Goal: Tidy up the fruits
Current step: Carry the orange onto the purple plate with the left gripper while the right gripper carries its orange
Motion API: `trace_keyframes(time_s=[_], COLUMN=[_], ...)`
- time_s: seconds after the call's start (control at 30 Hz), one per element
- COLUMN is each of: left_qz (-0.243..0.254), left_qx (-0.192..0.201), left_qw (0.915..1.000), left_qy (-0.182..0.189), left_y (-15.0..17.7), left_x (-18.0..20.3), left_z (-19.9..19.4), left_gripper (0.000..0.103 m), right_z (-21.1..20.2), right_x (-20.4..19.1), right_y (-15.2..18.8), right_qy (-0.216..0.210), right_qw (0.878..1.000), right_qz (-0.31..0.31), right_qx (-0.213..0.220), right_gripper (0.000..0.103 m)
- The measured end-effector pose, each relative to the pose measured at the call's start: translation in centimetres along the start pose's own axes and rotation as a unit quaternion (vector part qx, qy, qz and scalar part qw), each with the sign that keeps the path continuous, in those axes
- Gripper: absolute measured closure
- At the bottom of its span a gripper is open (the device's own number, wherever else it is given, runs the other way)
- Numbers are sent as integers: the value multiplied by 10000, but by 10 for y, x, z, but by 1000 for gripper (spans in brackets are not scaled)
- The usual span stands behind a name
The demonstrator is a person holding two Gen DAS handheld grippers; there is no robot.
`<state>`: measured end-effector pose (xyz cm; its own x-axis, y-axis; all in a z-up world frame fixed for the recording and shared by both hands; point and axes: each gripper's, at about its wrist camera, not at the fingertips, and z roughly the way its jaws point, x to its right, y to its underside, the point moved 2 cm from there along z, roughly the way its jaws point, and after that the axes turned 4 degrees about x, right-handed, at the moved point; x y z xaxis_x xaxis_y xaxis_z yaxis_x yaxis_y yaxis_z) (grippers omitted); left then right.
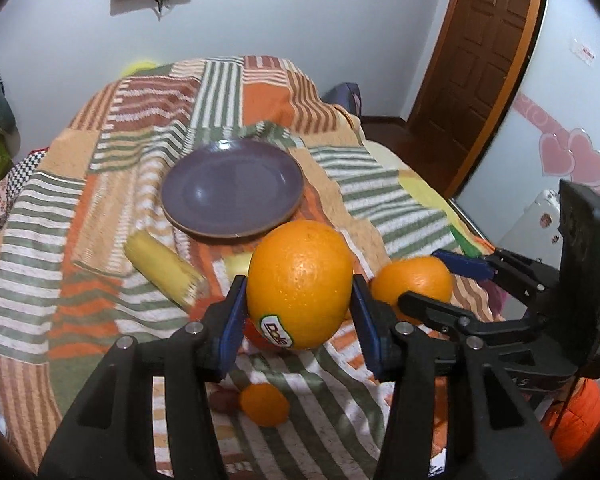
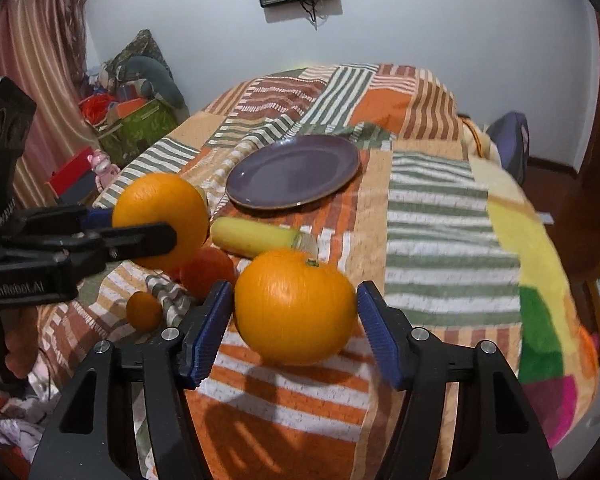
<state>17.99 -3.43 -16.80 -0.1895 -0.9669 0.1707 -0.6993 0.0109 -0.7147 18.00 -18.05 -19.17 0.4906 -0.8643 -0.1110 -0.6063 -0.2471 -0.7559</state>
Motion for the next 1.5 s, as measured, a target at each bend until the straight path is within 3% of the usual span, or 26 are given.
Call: trace_keyframes(time_s=[0.13,0.27,0.33,0.5,0.7,1.1,1.5], left_qz=[-87,-105,-120,-165,-162,-150,-105], left_qx=[84,77,74,58,109,416,565], left_qw=[9999,9998,9998,9997,9995,9978,9955], left_qy=[-50,-126,-140,-167,-244,-484,-757], left_y=[-3,-3,-3,-3,-7,-46,-95], left_x=[-10,-15,-18,-21,-28,-59,-94], left_z=[-5,-6,-5,-3,-4,-3,30], left_gripper=[53,53,53,53,53,53,53], right_z=[19,15,18,30,25,12,57], right_x=[3,9,9,1,4,1,4], right_y=[9,13,15,27,22,-57,-117], right_qy=[71,-9,-41,-47,-40,203,212], right_qw=[9994,9992,9988,9972,9981,9989,9970], right_qz=[-15,119,166,-1,52,-333,-462], right_qx=[-351,-379,-451,-750,-618,277,579], right_gripper=[43,42,35,34,36,36,36])
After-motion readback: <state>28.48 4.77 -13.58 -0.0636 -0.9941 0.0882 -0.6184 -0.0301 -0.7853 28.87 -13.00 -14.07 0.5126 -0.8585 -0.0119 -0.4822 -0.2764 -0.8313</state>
